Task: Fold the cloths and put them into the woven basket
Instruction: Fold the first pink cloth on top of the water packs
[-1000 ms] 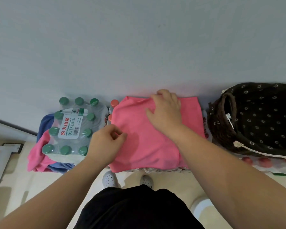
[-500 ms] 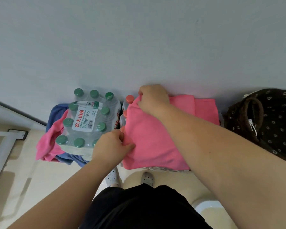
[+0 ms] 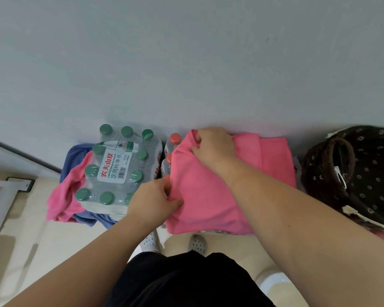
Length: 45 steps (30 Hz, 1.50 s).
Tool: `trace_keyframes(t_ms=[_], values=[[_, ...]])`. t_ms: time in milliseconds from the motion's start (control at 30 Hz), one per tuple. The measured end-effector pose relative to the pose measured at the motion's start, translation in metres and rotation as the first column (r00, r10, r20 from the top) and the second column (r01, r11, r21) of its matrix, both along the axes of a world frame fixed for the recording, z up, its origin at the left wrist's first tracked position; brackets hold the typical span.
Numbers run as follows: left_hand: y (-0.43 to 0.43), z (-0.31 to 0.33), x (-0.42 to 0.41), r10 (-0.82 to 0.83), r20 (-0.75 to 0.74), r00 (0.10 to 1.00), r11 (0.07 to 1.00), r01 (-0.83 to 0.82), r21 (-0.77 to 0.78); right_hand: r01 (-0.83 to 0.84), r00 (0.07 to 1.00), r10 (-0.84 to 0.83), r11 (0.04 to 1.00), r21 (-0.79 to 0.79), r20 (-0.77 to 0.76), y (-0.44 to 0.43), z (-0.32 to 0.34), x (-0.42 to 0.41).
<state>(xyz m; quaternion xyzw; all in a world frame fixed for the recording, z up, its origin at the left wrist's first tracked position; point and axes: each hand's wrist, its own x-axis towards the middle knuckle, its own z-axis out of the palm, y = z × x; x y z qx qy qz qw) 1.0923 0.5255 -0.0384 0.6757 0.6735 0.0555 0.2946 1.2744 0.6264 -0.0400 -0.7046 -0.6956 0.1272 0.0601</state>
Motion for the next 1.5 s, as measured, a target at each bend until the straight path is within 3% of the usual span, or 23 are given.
trace_keyframes(t_ms=[167, 333, 433, 600, 867, 1167, 1500], values=[[0.0, 0.004, 0.001, -0.024, 0.002, 1.0, 1.0, 0.024, 0.004, -0.004, 0.992, 0.008, 1.0, 0.027, -0.128, 0.0, 0.003, -0.004], [-0.004, 0.003, 0.001, -0.051, 0.034, 0.998, 0.999, 0.05, 0.011, 0.131, 0.964, -0.119, 0.991, 0.038, -0.236, 0.011, 0.022, -0.006], [-0.01, 0.004, -0.006, 0.084, 0.157, 0.984, 0.995, -0.076, -0.059, 0.199, 0.943, -0.181, 0.979, 0.038, -0.278, 0.023, 0.033, -0.011], [-0.015, 0.014, -0.022, 0.362, 0.34, 0.868, 0.919, -0.271, -0.286, 0.213, 0.929, -0.19, 0.976, 0.041, -0.317, 0.033, 0.032, -0.033], [-0.013, 0.017, -0.076, 0.416, 0.232, 0.879, 0.895, -0.352, -0.273, 0.174, 0.878, -0.124, 0.983, 0.066, -0.462, 0.038, 0.027, -0.095], [0.003, 0.016, -0.141, 0.342, 0.23, 0.911, 0.92, -0.274, -0.28, 0.217, 0.854, -0.16, 0.974, 0.059, -0.495, 0.057, 0.018, -0.169], [0.033, 0.008, -0.209, 0.27, 0.155, 0.95, 0.948, -0.233, -0.217, 0.025, 0.84, -0.001, 0.999, 0.036, -0.542, 0.058, 0.007, -0.232]])
